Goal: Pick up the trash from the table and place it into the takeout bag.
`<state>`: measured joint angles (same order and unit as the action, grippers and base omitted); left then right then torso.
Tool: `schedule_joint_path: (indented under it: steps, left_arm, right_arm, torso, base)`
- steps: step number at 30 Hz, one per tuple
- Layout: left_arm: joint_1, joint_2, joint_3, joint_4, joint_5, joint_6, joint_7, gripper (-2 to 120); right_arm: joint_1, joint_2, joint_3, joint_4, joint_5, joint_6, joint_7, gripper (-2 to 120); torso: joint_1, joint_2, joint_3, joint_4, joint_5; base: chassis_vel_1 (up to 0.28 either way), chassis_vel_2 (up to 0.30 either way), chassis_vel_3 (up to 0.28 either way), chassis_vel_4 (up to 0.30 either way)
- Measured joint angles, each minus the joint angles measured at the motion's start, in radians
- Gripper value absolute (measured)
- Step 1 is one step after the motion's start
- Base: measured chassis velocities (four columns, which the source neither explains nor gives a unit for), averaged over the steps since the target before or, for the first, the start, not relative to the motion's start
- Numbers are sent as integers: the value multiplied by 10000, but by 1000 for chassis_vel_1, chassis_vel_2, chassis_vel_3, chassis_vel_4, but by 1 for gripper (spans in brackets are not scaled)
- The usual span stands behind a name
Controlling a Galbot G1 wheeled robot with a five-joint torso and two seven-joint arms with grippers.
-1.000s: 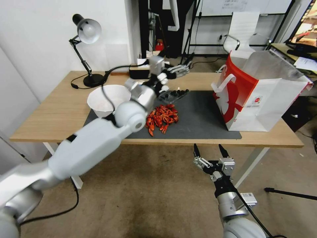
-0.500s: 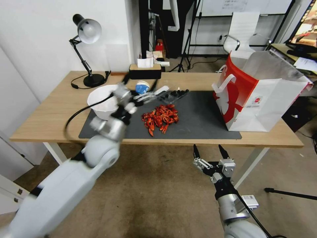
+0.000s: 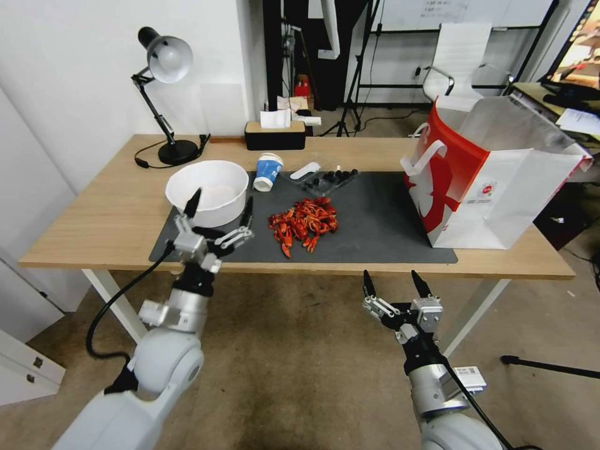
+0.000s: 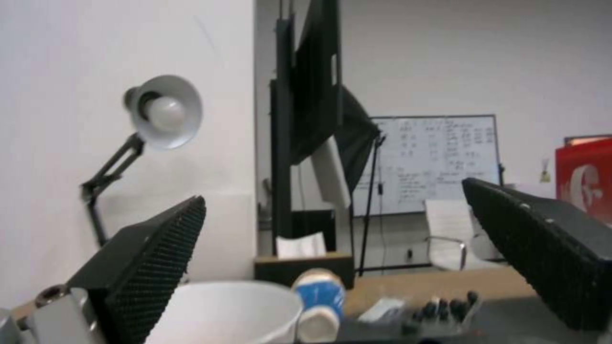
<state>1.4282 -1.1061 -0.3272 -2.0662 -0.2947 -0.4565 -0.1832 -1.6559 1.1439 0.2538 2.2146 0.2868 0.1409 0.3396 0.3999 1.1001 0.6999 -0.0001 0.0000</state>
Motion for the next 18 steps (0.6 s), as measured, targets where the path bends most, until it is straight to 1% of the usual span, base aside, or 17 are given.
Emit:
schedule_joint_path:
  steps: [2, 4, 5, 6, 8, 9, 13, 15, 18]
  left_arm:
    - [764, -257, -367, -58, 201, -168, 180, 100]
    - [998, -344, -510, -90, 307, -211, 230, 100]
    - [1412, -529, -814, -163, 524, -336, 364, 100]
    - [1412, -529, -814, -163, 524, -336, 364, 100]
    - [1834, -761, -1105, -256, 675, -436, 438, 100]
    - [1973, -853, -1190, -292, 700, -447, 445, 100]
    - [2184, -979, -1291, -313, 744, -450, 465, 100]
    - [2478, -1155, -1353, -313, 761, -460, 477, 100]
    - [2738, -1252, -1328, -355, 749, -263, 477, 100]
  right_arm:
    - [-5, 0, -15, 8, 0, 2, -3, 100]
    - [-6, -1, -22, 13, 0, 3, -6, 100]
    - [-6, 1, -37, 23, -1, 9, -11, 100]
    - [-6, 1, -37, 23, -1, 9, -11, 100]
    - [-7, 4, -61, 33, 0, 16, -18, 100]
    - [-6, 4, -75, 33, 0, 19, -22, 100]
    - [-7, 4, -105, 33, 0, 24, -23, 100]
    - [3, -5, -156, 33, -3, 27, -25, 100]
    - [4, -20, -175, 34, -6, 28, -25, 100]
  torso:
    - [0, 0, 0, 2, -1]
    - [-1, 0, 0, 6, 0]
    - [-1, 0, 0, 2, 1]
    - [-1, 0, 0, 2, 1]
    - [-1, 0, 0, 3, 1]
    - [-1, 0, 0, 0, 3]
    - [0, -1, 0, 0, -1]
    - [1, -2, 0, 1, 1]
    - [1, -2, 1, 0, 1]
  base:
    - [0, 0, 0, 0]
    - [0, 0, 0, 0]
    - [0, 0, 0, 0]
    - [0, 0, 0, 0]
    - [0, 0, 0, 0]
    - [0, 0, 0, 0]
    - [0, 0, 0, 0]
    - [0, 0, 0, 0]
    - [0, 0, 0, 0]
